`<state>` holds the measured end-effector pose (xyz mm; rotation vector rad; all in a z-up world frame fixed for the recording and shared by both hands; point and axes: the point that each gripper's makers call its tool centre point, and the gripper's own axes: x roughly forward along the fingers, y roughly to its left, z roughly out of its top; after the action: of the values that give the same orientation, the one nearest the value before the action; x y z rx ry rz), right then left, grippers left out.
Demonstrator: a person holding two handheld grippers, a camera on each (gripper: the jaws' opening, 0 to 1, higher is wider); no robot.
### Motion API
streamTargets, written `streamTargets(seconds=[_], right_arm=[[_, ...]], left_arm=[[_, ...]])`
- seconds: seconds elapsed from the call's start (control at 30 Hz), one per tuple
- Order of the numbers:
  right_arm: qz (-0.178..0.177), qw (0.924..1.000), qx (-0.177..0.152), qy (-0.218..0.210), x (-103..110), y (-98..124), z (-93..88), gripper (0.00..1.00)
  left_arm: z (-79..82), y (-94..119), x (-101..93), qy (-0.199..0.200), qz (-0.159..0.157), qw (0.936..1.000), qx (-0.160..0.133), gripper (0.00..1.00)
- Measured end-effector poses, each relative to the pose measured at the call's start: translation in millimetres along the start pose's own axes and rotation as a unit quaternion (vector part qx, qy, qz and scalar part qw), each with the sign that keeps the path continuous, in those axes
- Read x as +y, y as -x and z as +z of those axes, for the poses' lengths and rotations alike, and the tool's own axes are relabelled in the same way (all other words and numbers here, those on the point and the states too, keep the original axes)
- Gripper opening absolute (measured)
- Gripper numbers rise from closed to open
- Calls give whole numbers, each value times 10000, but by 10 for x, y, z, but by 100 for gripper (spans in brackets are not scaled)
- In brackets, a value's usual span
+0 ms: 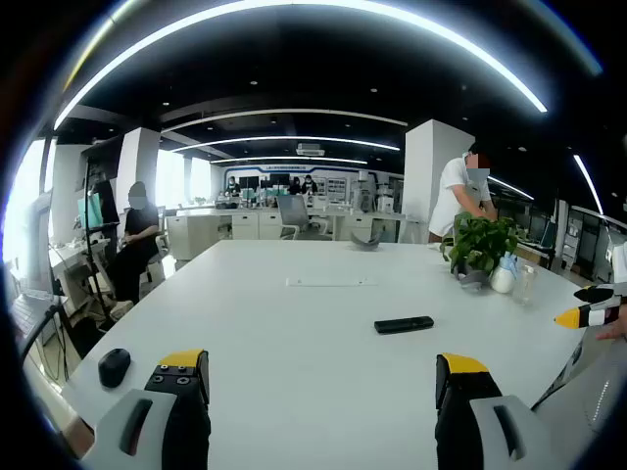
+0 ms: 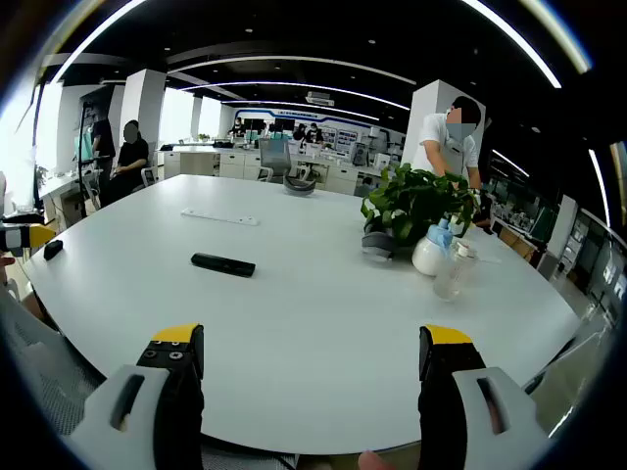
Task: Press the specified remote control buttons in sequence, fully releasing each button before pressing the next.
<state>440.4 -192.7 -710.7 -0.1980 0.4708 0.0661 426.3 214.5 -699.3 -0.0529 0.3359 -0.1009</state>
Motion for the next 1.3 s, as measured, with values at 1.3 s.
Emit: streamTargets(seconds=[1.3], right_arm=[[162, 9994, 304, 0, 58, 1, -96, 86]], left_arm=[[-88, 2, 95, 34, 181, 9996, 230, 98]])
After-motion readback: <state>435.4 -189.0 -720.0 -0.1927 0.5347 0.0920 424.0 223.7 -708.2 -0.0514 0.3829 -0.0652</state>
